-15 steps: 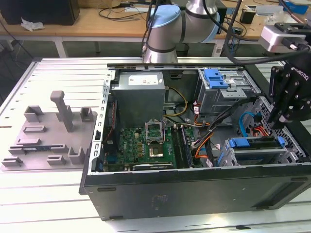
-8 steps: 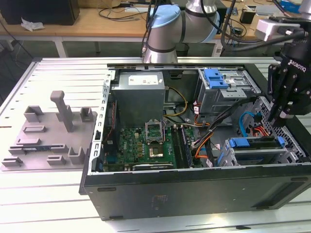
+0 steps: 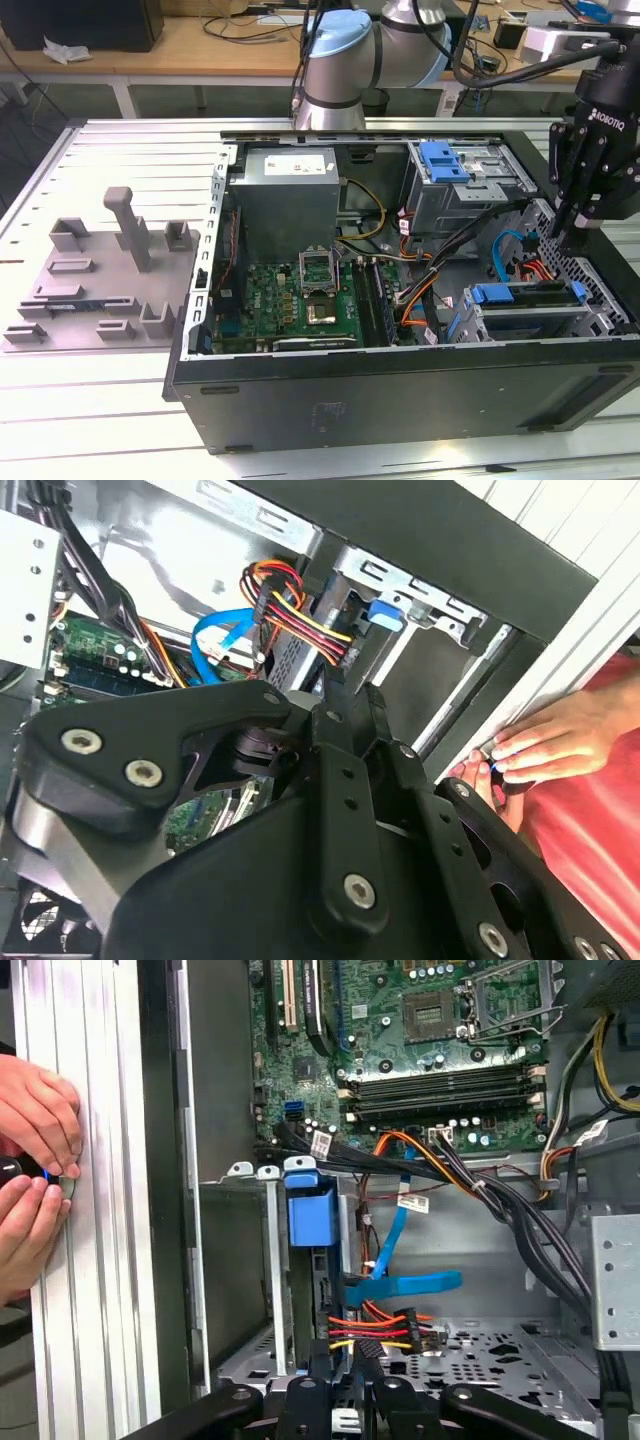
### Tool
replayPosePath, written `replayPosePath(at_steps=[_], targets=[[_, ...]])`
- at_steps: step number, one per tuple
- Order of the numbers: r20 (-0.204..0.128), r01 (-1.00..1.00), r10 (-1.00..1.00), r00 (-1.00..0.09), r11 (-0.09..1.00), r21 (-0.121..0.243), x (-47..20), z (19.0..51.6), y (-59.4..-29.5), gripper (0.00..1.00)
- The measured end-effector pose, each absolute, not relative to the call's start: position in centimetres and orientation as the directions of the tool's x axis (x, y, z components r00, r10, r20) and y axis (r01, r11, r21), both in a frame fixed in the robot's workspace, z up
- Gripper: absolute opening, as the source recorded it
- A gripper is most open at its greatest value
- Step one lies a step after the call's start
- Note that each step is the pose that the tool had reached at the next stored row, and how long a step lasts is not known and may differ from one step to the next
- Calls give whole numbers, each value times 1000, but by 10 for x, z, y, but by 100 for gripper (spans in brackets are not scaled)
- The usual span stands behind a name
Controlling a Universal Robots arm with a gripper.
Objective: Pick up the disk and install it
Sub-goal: 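Insert the second disk wire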
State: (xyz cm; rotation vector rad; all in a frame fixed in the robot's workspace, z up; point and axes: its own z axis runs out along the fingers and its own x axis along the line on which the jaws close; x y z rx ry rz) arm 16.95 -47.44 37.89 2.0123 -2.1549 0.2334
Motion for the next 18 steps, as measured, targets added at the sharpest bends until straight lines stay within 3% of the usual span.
replayPosePath(at_steps=[4,5,18], targets=[[251,-998,-966,-65,70,10,171,379,-466,25],[253,-998,-965,-65,70,9,171,379,-465,32],[289,-998,-955,-65,70,7,149,379,-458,32]])
